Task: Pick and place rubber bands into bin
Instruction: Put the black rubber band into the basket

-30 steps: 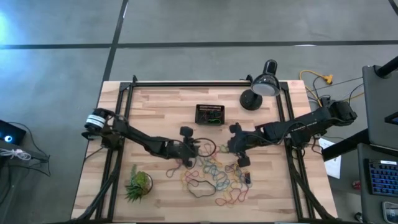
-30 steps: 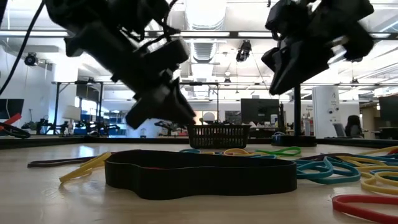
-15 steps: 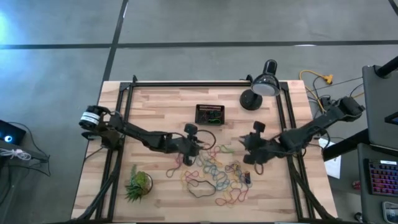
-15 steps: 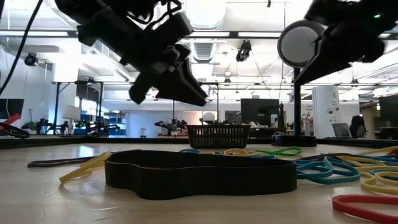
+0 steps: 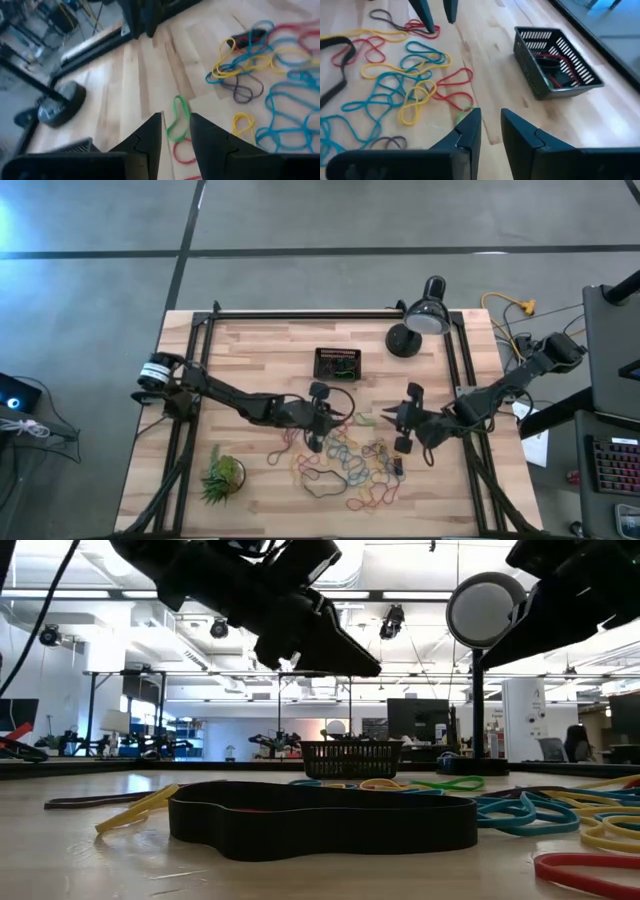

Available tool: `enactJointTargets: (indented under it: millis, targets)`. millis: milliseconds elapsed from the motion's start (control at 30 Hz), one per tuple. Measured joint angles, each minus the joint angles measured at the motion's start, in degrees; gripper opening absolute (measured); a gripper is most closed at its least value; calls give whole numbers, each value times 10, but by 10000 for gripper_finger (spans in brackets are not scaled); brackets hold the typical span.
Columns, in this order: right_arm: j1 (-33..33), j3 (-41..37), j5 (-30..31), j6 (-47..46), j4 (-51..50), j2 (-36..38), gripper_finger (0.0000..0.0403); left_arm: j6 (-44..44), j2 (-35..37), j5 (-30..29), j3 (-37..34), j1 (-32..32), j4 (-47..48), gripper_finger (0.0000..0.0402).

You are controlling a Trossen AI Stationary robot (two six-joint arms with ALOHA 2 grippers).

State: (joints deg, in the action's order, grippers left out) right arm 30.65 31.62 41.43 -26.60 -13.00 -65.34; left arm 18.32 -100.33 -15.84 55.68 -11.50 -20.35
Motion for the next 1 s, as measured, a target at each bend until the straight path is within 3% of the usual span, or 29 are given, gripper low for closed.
enactJointTargets:
  millis: [67, 200, 333, 533, 1000]
  targets:
    - [5, 0, -21, -10, 2, -1, 68, -33, 4, 31, -10, -6, 39, 86]
    - [14, 0, -44, -28, 5, -4, 68, -101, 16, 153, -13, -19, 134, 86]
    - [20, 0, -43, -32, 11, -4, 68, -165, 18, 255, -13, -37, 145, 86]
    - [21, 0, -43, -32, 18, -4, 68, -165, 12, 256, -13, -73, 130, 86]
    - [21, -2, -43, -34, 21, -5, 68, -165, -78, 228, -2, -77, 103, 86]
